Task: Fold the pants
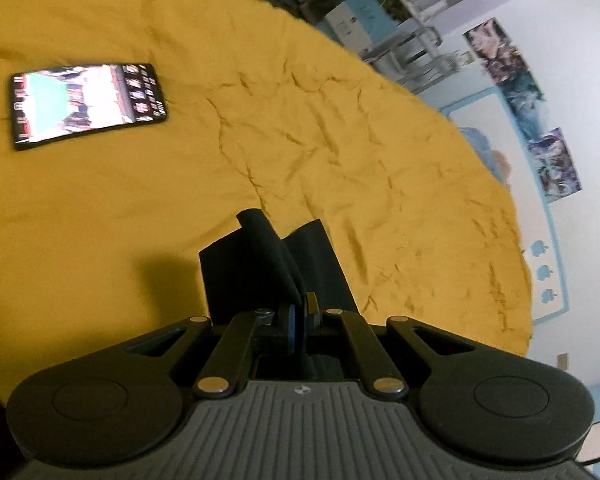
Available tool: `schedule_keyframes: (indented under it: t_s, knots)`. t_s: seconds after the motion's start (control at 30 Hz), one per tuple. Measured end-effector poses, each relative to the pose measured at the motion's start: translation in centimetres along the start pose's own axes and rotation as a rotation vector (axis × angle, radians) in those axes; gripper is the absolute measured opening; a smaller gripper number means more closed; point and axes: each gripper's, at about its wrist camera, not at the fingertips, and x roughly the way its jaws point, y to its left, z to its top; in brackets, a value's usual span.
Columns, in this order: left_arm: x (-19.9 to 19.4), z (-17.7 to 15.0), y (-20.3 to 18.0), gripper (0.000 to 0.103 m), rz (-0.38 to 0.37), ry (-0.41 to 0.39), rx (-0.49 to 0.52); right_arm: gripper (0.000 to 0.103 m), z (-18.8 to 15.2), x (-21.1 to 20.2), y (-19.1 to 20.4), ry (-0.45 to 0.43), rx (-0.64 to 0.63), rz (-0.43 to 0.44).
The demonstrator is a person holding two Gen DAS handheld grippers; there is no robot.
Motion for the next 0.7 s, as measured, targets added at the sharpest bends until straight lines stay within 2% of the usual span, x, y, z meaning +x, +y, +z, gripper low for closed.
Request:
schedule_keyframes:
  t_s: [0.17,0.37,0.57,0.63,0.7]
  knots:
    - [5.7,1.1,-3.0,0.003,0.070,0.045,0.003,0.000,2.2,6.4,1.4,0.062,0.011,-0.062]
    - [11.3,1.6,-6.3,0.003,0.143,0.061,0.005,0.000,4.5,14.6,2.1,0.122,0.013,-0.148]
    - [16.5,2.3,-7.3,0.003,0.231,0.085,-0.004,0.000,6.3,21.1,2.0,0.159,0.023,-0.205]
    - [18.2,2.4,-7.5,0.004,0.224,0.067,0.034,0.000,6.6,23.0,1.5,0.154,0.034,-0.209]
    - [18.7,2.7,-8.0,0.007,0.245,-0.002,0.099,0.002,7.2,25.3,0.5,0.142,0.044,-0.200]
